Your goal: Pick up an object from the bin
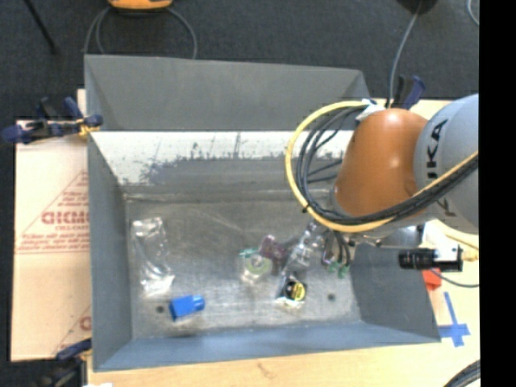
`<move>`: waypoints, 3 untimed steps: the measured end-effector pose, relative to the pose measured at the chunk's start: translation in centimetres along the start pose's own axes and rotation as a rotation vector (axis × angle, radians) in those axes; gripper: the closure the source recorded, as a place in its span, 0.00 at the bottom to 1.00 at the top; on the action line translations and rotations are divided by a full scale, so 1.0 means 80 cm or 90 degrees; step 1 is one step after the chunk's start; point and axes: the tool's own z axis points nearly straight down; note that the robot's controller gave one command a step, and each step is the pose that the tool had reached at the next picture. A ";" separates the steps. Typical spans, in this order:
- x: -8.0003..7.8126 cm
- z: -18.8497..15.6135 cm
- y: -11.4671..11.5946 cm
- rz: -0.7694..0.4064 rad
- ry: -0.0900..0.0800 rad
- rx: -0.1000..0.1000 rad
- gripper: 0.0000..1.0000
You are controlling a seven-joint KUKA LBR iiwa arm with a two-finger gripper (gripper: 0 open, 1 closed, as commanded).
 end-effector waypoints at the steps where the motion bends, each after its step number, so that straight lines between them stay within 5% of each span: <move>1: -0.018 0.113 -0.019 0.120 0.007 0.007 1.00; 2: -0.015 0.002 -0.022 0.133 0.000 0.001 1.00; 3: -0.016 0.099 -0.030 0.107 0.008 0.006 1.00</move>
Offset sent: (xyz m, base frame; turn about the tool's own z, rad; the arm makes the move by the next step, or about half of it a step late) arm 0.0081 -0.0173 -0.0880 0.1892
